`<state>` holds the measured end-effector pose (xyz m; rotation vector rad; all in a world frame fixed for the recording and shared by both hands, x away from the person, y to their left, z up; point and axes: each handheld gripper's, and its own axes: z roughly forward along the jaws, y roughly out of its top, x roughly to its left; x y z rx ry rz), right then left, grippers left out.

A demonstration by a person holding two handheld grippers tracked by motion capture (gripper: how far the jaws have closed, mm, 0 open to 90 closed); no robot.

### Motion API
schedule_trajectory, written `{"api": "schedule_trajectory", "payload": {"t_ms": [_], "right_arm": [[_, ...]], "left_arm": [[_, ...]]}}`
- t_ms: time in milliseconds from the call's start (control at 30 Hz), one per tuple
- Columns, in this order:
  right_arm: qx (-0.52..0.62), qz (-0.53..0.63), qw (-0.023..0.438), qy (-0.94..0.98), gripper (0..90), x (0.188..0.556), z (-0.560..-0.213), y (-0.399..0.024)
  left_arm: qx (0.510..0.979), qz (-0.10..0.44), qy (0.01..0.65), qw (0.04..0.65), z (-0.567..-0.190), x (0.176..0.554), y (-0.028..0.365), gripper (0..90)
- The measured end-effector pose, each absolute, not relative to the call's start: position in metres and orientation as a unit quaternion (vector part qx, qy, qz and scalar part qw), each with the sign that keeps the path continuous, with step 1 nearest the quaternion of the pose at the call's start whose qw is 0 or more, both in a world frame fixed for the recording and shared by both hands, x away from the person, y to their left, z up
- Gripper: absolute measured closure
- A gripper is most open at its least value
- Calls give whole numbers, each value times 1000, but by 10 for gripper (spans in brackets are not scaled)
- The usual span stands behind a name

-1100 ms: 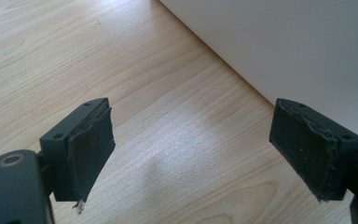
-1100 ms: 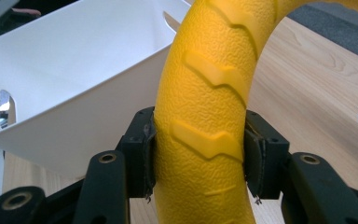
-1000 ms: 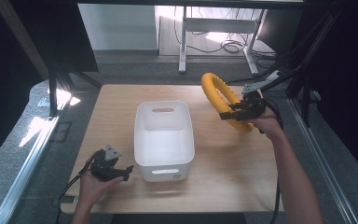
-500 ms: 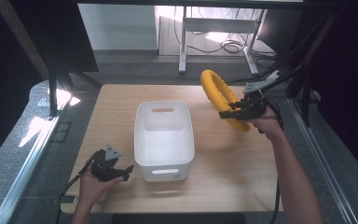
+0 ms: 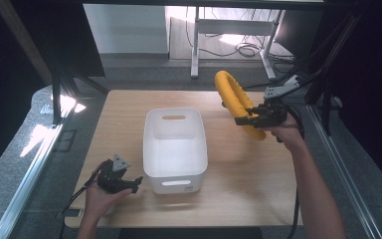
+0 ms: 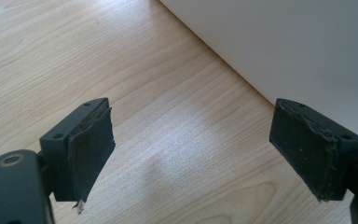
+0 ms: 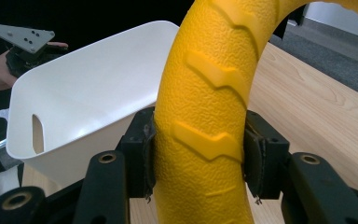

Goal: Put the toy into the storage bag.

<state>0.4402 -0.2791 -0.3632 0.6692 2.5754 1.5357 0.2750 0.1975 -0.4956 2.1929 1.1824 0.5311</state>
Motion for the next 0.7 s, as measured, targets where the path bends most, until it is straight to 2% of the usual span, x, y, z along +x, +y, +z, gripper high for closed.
{"api": "schedule_trajectory", "payload": {"t_ms": [700], "right_arm": [[211, 525, 30, 824, 517, 433, -356, -277]], "left_arm": [[825, 199, 443, 290, -496, 275, 197, 138]]}}
